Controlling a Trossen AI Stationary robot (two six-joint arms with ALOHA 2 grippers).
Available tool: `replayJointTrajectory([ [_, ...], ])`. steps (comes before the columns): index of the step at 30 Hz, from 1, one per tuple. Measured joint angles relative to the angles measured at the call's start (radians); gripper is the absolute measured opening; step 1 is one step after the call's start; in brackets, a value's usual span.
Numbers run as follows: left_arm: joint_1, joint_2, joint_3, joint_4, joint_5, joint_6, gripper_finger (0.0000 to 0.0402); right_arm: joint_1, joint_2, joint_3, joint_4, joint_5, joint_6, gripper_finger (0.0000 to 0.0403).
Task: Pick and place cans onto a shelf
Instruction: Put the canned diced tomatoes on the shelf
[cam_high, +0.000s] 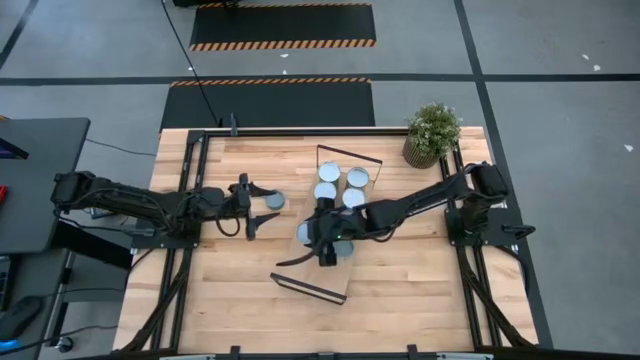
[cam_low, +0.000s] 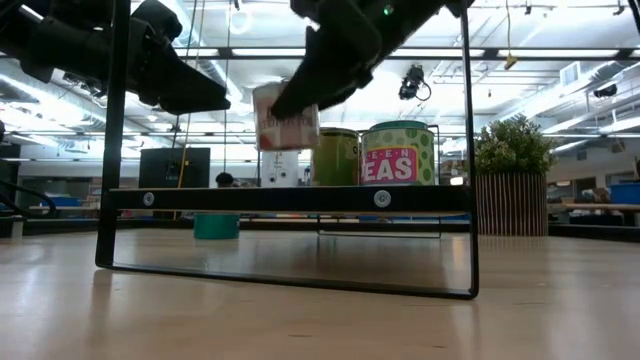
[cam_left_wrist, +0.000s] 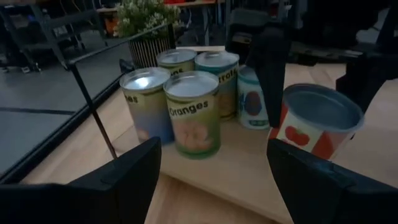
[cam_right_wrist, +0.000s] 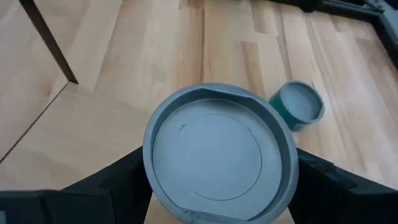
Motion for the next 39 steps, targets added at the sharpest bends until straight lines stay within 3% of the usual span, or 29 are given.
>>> replayJointTrajectory([
  [9,0.000,0.001,0.000,0.006,0.000,0.001,0.0297,-0.031,0.011,0.000,0.003,-0.048,0.013,0.0302],
  [18,0.000,0.001,0.000,0.007,0.000,0.001,0.0297,-0.015,0.010,-0.125,0.216,-0.022,0.053,0.0302],
  [24,0.000,0.001,0.000,0.007,0.000,-0.001,0.0297,-0.015,0.011,-0.153,0.224,-0.033,0.060,0.0302],
  [33,0.000,0.001,0.000,0.007,0.000,-0.003,0.0297,-0.015,0.011,-0.153,0.197,-0.057,0.053,0.0353],
  [39,0.000,0.001,0.000,0.007,0.000,-0.003,0.0297,-0.012,0.008,-0.152,0.192,-0.044,0.025,0.0356],
])
